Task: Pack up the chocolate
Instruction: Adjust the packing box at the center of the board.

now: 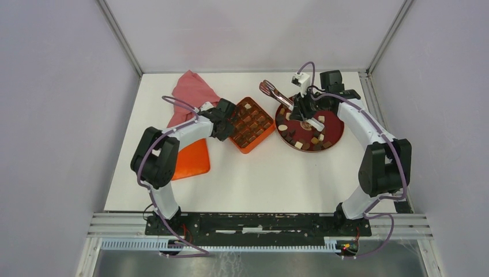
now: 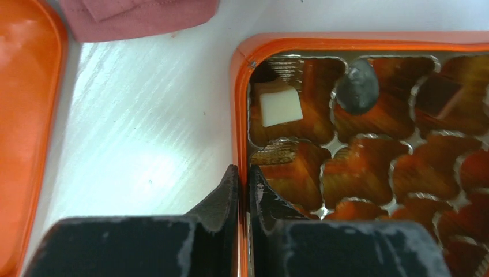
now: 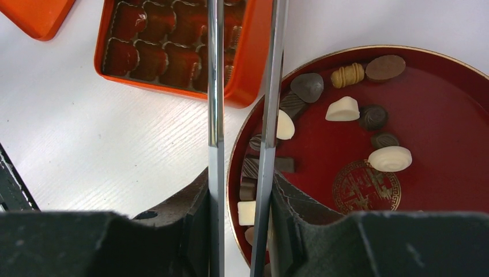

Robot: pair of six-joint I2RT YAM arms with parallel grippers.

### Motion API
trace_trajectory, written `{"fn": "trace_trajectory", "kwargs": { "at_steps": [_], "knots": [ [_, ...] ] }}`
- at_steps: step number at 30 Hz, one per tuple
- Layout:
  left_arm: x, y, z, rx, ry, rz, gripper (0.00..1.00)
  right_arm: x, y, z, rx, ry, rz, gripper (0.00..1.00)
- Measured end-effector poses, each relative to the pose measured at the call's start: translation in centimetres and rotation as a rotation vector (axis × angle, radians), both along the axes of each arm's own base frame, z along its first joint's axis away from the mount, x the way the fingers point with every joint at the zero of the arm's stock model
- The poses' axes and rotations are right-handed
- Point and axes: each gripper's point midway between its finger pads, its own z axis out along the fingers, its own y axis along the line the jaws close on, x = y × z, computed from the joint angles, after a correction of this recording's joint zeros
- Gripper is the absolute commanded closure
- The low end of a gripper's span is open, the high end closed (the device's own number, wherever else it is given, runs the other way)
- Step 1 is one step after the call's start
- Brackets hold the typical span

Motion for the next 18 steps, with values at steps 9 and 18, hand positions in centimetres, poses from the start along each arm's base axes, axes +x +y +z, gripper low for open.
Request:
{"fn": "trace_trajectory", "kwargs": {
  "at_steps": [9,18],
  "knots": [
    [-0.7,1.4,0.5,0.133,0.005,-0.112,0.98,-0.2,-0.7,0.3,0.007,-0.006,-0.015,0.62],
    [-1.3,1.9,4.7,0.343,-0.125,-0.249,0.98,-0.2,-0.7,0.4,0.019,-0.003,-0.017,0.62]
  ]
}}
